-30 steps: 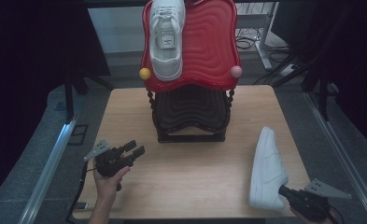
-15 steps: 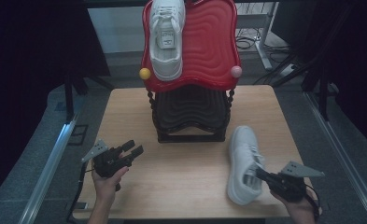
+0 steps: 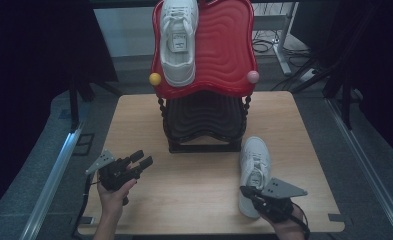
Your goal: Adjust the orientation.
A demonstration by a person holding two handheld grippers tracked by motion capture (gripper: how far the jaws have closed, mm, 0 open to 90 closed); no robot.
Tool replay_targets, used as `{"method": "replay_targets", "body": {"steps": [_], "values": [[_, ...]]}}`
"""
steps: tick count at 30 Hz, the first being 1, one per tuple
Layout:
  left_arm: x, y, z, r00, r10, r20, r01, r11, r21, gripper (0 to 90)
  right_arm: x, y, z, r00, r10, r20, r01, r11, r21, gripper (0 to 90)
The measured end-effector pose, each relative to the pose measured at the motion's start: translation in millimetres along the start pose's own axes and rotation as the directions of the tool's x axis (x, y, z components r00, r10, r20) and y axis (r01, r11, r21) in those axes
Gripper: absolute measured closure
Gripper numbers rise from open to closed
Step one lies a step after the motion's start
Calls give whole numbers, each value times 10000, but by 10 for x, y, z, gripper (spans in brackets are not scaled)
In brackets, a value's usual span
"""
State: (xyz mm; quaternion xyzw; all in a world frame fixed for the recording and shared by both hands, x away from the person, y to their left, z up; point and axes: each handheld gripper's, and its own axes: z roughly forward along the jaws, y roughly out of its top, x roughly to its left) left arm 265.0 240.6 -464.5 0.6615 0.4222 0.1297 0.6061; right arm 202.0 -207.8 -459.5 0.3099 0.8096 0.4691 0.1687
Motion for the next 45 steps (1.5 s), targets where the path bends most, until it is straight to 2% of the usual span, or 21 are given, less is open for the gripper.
{"method": "replay_targets", "body": {"steps": [2,5,8,10,11,14,16,18,25,36,40,43,45], "values": [[-1,2,-9,10000,30,-13,-30,10000,28,467,103,-35,90,9996,-254,-106,258,9987,444,894],[-2,-4,-4,10000,80,-13,-79,9999,63,467,154,-115,186,9983,-498,294,466,9938,1012,894],[-6,-13,13,10000,42,41,-43,9999,100,467,144,-133,165,9982,-473,368,432,9936,1044,895],[-11,-19,27,9999,7,109,-7,10000,81,467,175,-136,160,9936,-881,709,785,9886,1289,895],[-13,-22,29,9999,12,104,-13,9999,111,467,183,-140,157,9926,-936,780,825,9874,1352,895],[-18,-23,22,9999,59,113,-60,9999,158,467,160,-157,120,9925,-902,828,778,9867,1428,895],[-19,-20,15,9999,64,131,-66,9999,152,468,115,-174,75,9936,-714,869,582,9876,1457,895],[-19,-19,12,9999,53,160,-56,9999,156,467,71,-197,26,9924,-649,1046,490,9878,1482,895],[-24,-22,12,9999,58,163,-61,9998,163,467,-130,-280,-152,9889,63,1483,-257,9912,1296,895],[-34,-31,17,9999,100,123,-102,9998,162,467,-362,-407,-390,9778,632,1995,-867,9900,1114,895],[-37,-37,27,9999,98,140,-101,9997,201,467,-353,-412,-407,9808,614,1852,-812,9916,1011,895],[-41,-43,38,9998,86,169,-91,9996,249,467,-343,-363,-438,9914,722,1090,-765,9964,356,895],[-46,-47,40,9998,81,198,-87,9995,299,467,-345,-302,-462,9927,687,991,-697,9975,65,894]]}}
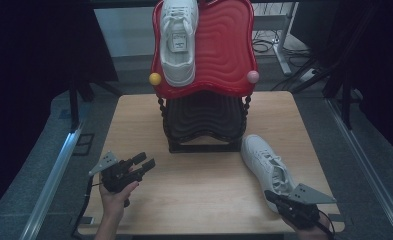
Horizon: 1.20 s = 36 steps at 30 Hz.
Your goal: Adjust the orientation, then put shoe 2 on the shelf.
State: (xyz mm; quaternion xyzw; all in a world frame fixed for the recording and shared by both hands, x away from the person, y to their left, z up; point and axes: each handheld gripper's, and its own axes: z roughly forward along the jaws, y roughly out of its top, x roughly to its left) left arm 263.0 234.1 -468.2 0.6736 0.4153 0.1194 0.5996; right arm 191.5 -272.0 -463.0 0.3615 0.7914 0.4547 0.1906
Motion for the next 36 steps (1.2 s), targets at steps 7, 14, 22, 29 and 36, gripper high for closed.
{"method": "replay_targets", "body": {"steps": [7,14,22,29,36], "values": [[-5,5,-1,9998,-149,155,150,9999,-37,466,-208,190,-38,9990,318,321,-287,9951,-946,749],[-2,6,-6,9998,-135,176,135,9999,-30,466,-555,197,-53,9954,952,-49,-948,9833,-1553,486],[-13,-2,8,9997,-175,170,175,9998,-30,466,-938,140,123,9783,1879,873,-1756,9756,-1317,385],[-24,-14,20,9997,-163,179,162,9999,32,467,-986,127,235,9770,1917,929,-1838,9791,-876,387],[-25,-12,13,9998,-135,173,134,9999,26,466,-1071,84,200,9655,2367,1088,-2259,9687,-1025,399]]}}
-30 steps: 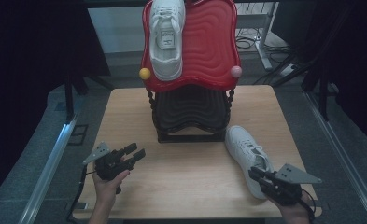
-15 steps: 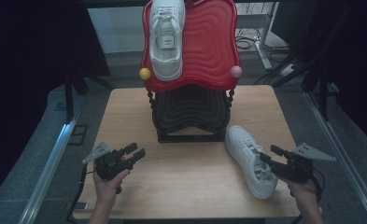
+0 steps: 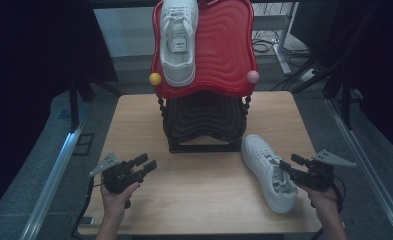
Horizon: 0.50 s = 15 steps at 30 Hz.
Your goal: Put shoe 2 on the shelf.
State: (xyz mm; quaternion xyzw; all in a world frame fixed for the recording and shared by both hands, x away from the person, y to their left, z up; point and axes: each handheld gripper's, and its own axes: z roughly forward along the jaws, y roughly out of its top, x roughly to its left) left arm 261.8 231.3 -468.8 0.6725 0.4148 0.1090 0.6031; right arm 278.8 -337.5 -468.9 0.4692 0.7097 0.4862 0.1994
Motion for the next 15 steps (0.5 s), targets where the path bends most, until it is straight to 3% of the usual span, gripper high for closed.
{"method": "replay_targets", "body": {"steps": [12,15], "values": [[-9,-19,31,10000,5,30,-5,10000,97,466,93,-57,133,9946,-919,476,872,9919,922,448],[-11,-21,32,10000,10,41,-10,9999,109,465,104,-71,182,9938,-915,638,841,9904,1101,472]]}}
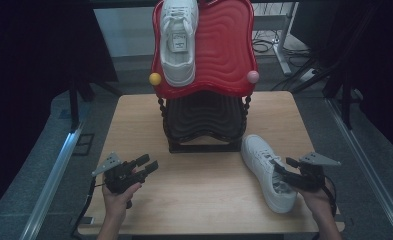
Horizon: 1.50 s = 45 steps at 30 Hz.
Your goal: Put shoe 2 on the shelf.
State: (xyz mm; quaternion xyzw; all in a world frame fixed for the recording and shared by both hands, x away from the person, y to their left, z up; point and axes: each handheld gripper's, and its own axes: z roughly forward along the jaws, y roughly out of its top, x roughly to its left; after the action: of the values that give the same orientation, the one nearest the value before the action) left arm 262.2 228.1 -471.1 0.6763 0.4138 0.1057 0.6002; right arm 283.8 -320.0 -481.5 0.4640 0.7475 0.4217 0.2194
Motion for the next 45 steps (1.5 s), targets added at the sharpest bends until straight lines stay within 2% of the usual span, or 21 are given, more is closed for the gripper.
{"method": "replay_targets", "body": {"steps": [5,8,11,14,16,18,22,26,27,32,39,41,45], "values": [[-1,-1,-2,10000,18,4,-18,10000,-6,465,21,7,61,9998,143,137,-148,9993,343,530],[-2,-1,-6,10000,45,0,-45,10000,-7,465,41,9,90,9995,70,322,-83,9992,400,651],[2,1,-10,10000,44,-14,-44,10000,-15,465,26,11,84,9992,264,312,-273,9993,266,741],[1,-2,-5,10000,54,-18,-54,10000,26,465,24,-1,79,9987,300,408,-301,9995,18,790],[1,-4,-4,10000,65,-20,-65,10000,41,465,2,-31,77,9980,595,231,-587,9978,-308,806],[3,-4,-9,10000,90,-32,-90,10000,9,466,-46,-75,69,9936,1125,-93,-1129,9915,-648,814],[7,-4,-9,9999,101,-48,-101,9999,-9,466,-123,-157,22,9824,1793,-529,-1846,9749,-1242,819],[6,-10,3,10000,85,-16,-85,10000,38,466,-146,-210,-38,9737,2167,-705,-2257,9600,-1658,818],[6,-10,3,10000,84,-7,-84,10000,41,466,-152,-225,-55,9710,2274,-734,-2371,9551,-1778,817],[9,-6,-4,10000,67,18,-67,10000,13,466,-183,-271,-183,9480,2973,-1135,-3164,9184,-2377,818],[13,-1,-14,10000,60,-14,-60,10000,-27,466,-207,-180,-401,9255,3425,-1617,-3781,8611,-3399,817],[14,-1,-12,10000,46,16,-46,10000,-12,466,-225,-141,-448,9207,3496,-1735,-3899,8442,-3678,817],[16,-4,-4,10000,38,39,-38,10000,4,466,-270,-59,-517,9020,3775,-2095,-4316,8006,-4156,817]]}}
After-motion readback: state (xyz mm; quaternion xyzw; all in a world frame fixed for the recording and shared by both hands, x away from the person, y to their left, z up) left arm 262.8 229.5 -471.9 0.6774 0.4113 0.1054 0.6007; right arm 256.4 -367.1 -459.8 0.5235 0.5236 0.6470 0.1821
